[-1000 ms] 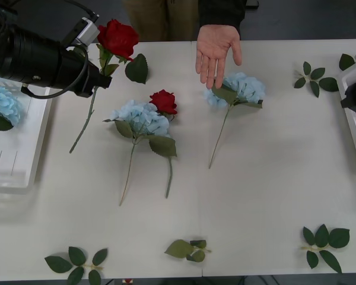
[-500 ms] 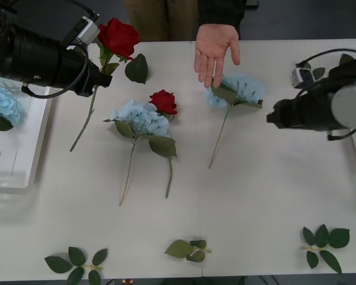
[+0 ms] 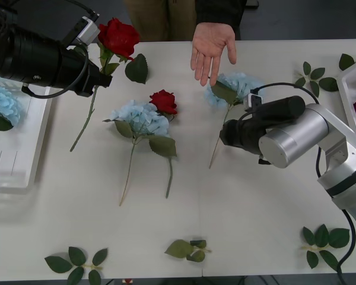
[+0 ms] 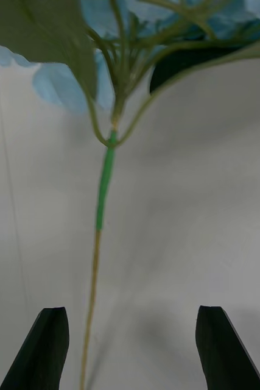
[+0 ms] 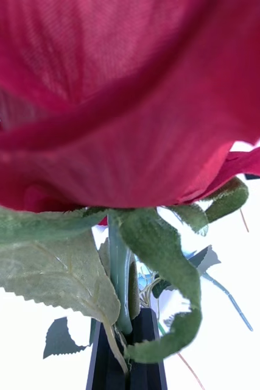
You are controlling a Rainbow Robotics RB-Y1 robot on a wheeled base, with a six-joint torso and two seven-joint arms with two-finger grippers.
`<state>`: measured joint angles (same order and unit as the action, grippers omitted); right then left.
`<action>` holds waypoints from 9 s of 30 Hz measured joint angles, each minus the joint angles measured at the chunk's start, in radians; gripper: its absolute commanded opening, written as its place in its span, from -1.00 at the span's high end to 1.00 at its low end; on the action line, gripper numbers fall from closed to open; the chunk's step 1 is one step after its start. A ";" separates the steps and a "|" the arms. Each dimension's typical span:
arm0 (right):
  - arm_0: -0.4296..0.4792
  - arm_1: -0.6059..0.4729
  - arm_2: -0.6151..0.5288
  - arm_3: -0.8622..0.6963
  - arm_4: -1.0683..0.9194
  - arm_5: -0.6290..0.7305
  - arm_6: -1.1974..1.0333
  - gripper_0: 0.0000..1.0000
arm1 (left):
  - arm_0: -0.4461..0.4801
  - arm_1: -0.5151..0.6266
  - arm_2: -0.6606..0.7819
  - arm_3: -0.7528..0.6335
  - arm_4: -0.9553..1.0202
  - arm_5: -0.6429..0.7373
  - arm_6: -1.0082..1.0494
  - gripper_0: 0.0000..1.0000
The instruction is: Place the red flowers into the right box and the blue flowers into the left box. If a person shows an open palm, hand one flower to the person first, then continue sorting.
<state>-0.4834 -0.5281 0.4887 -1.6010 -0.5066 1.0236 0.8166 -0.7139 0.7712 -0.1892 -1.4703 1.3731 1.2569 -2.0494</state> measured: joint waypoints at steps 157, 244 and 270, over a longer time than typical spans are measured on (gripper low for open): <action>0.151 0.040 -0.590 0.340 -1.275 0.095 1.819 -0.64 | 0.206 -0.458 0.024 0.005 0.611 -0.474 -0.563 1.00; -0.067 -0.045 -0.925 0.339 -0.881 0.347 1.421 1.00 | 0.209 -0.400 -0.239 0.005 0.737 -0.792 -0.563 -1.00; -0.072 0.083 -0.261 -0.729 0.308 0.184 0.131 1.00 | 0.114 -0.048 0.100 0.005 -0.177 0.253 0.191 -1.00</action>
<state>-0.5552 -0.4449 0.2276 -2.3298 -0.1987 1.2073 0.9477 -0.5994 0.7230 -0.0892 -1.4652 1.1957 1.5098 -1.8589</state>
